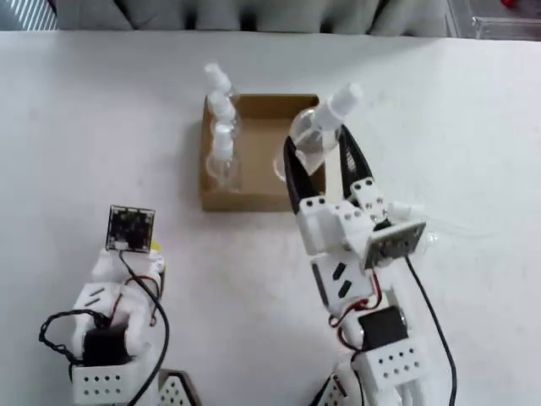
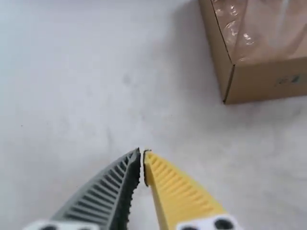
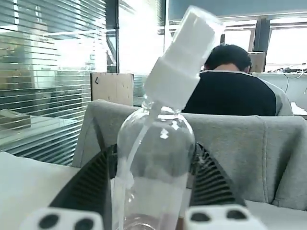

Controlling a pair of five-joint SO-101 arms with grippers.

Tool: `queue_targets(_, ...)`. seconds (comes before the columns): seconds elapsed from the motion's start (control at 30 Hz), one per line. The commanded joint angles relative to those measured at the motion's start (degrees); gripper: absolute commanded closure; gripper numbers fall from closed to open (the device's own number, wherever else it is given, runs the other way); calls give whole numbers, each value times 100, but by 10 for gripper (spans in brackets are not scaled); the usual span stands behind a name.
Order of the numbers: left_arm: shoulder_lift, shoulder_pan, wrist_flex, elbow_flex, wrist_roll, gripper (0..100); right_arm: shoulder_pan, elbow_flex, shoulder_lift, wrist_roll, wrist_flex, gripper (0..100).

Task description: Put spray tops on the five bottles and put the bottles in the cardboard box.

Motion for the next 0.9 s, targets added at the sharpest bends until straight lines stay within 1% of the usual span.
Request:
queue_targets(0.0, -48, 48, 35, -18, -44, 977, 48, -422, 884, 44, -919, 983)
queue_targets(0.23, -48, 48, 35, -18, -44, 977, 48, -440, 2677, 26, -2360, 983)
queue_targets(0.33, -48, 48, 35, -18, -44, 977, 48, -738, 3591, 26, -2844, 983)
queue_targets(0.67, -48, 48, 35, -18, -44, 977, 84, -2321, 6211, 62, -3565, 983)
queue_targets(0.87, -48, 48, 35, -18, -53, 977, 295, -3209, 7451, 70, -3609, 983)
